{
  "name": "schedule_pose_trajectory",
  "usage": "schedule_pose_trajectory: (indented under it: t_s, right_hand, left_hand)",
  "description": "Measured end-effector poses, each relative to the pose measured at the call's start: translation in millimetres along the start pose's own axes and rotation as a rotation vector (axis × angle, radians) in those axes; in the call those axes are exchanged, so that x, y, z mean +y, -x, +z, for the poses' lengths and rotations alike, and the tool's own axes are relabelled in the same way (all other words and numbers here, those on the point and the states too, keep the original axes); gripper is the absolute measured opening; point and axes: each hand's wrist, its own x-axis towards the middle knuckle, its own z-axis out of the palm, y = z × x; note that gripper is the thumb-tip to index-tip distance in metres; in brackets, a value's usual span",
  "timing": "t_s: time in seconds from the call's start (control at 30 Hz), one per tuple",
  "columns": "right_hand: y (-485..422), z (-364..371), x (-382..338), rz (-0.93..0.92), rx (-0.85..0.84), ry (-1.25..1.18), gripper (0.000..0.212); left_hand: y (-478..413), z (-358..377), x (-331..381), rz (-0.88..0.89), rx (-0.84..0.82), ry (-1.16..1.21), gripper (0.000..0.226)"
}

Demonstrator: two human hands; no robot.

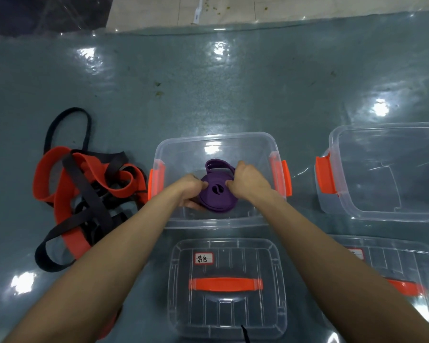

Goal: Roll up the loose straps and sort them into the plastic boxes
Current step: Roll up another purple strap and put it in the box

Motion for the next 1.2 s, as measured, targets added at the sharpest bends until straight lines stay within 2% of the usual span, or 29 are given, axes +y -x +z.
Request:
schedule_pose_trajectory:
  t_s: [0.07,0.1,0.17,0.27,0.37,0.43,0.5,0.6,0.77,0.97,1.1,1.2]
  right_hand:
    - [8,-3,4,-0.021,0.003,0.02,0.046]
    - [14,-5,7,-0.04,0.012,0.042,0.044]
    - [27,-9,11,-0.089,0.035,0.066,0.036]
    - [49,-14,11,-0.218,0.087,0.088,0.023]
    - [73,-16,17,-0.361,0.213,0.209,0.017]
    - [85,-12,25,-0.444,0.301,0.197,0.016]
    - [91,-8,29,-0.439,0.369,0.072,0.022]
    - [90,-3,29,-0.415,0.438,-0.068,0.026]
    - [88,4,32,-0.409,0.495,-0.069,0.026]
    - [86,5,32,-0.409,0.497,-0.067,0.026]
    - [85,6,33,-0.404,0.485,-0.078,0.026]
    - [85,5,33,-0.394,0.468,-0.09,0.026]
  left_hand:
    - [3,3,2,0.016,0.027,-0.024,0.011]
    - [4,4,2,0.021,0.035,-0.054,0.024]
    - [4,3,2,0.046,0.016,-0.159,0.063]
    - [2,6,0,0.136,-0.005,-0.424,0.106]
    - [-1,24,-3,0.223,0.116,-0.817,0.134]
    - [-6,34,-7,0.256,0.173,-0.913,0.147]
    - [-10,38,-9,0.289,0.218,-0.948,0.147]
    - [-11,36,-11,0.369,0.269,-0.981,0.135]
    - [-8,39,-8,0.502,0.301,-1.018,0.13]
    - [-10,42,-6,0.439,0.305,-0.881,0.116]
    - [-7,39,-7,0.425,0.285,-0.816,0.12]
    - [-4,29,-5,0.498,0.234,-0.875,0.123]
